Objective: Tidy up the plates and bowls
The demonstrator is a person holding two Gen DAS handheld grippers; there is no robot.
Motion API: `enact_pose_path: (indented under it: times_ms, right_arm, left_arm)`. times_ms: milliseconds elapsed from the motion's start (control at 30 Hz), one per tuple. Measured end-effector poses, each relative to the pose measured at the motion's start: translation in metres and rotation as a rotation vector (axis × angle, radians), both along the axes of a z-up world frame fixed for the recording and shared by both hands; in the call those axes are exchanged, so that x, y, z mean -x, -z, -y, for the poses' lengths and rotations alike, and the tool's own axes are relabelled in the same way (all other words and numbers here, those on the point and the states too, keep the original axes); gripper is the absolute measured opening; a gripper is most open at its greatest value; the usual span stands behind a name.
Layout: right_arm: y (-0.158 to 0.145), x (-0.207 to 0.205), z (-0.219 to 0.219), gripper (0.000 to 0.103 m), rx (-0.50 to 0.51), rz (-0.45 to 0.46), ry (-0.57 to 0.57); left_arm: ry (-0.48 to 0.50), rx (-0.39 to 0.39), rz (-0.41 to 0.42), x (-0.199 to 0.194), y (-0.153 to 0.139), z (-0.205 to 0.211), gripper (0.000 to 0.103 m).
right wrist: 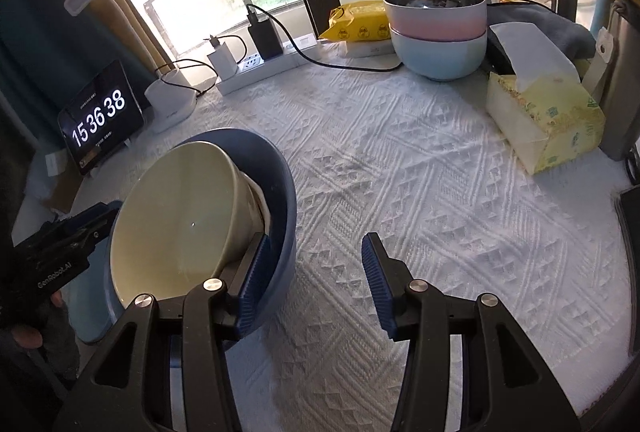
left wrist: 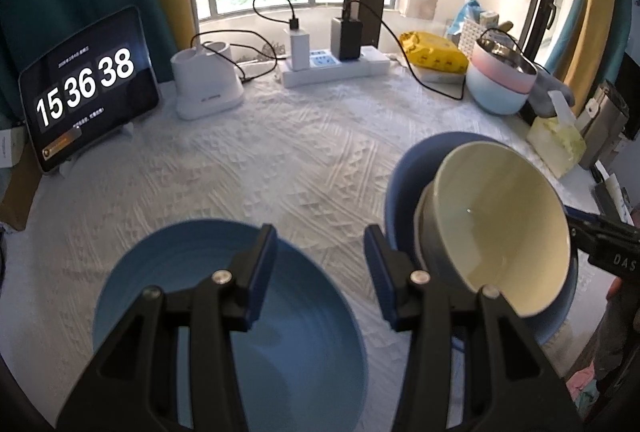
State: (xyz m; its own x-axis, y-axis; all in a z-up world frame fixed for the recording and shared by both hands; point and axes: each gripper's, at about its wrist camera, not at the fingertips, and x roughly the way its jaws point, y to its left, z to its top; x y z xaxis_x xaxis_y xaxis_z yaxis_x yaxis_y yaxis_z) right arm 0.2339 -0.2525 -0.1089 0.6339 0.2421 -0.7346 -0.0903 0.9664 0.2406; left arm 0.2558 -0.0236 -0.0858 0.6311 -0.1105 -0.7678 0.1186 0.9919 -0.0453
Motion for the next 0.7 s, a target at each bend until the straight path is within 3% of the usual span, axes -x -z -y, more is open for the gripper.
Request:
enact_pose_path:
  times_ms: [200,367,533,700]
  right_arm:
    - [0.001,-0.001,0.002,0.047,-0.014,0.009,0.000]
    - [0.001,0.000,0.000,0.039,-0.026,0.015,-0.007]
    - [0.001,-0.001,0.001,0.038,-0.033,0.018,-0.008]
    - [0.001,-0.001,0.001,0.035,-0.035,0.021,-0.009]
  left_arm:
    - [0.018,0.026,-0.041,-0.008,0.011,-0.006,0.046]
    - [0.034,0.060,-0.022,-0.003,0.007,-0.009,0.047]
    - [0.056,0.093,0.015,0.002,-0.006,-0.008,0.046]
    - [0.043,0.131,0.003,-0.002,-0.005,-0.012,0.047]
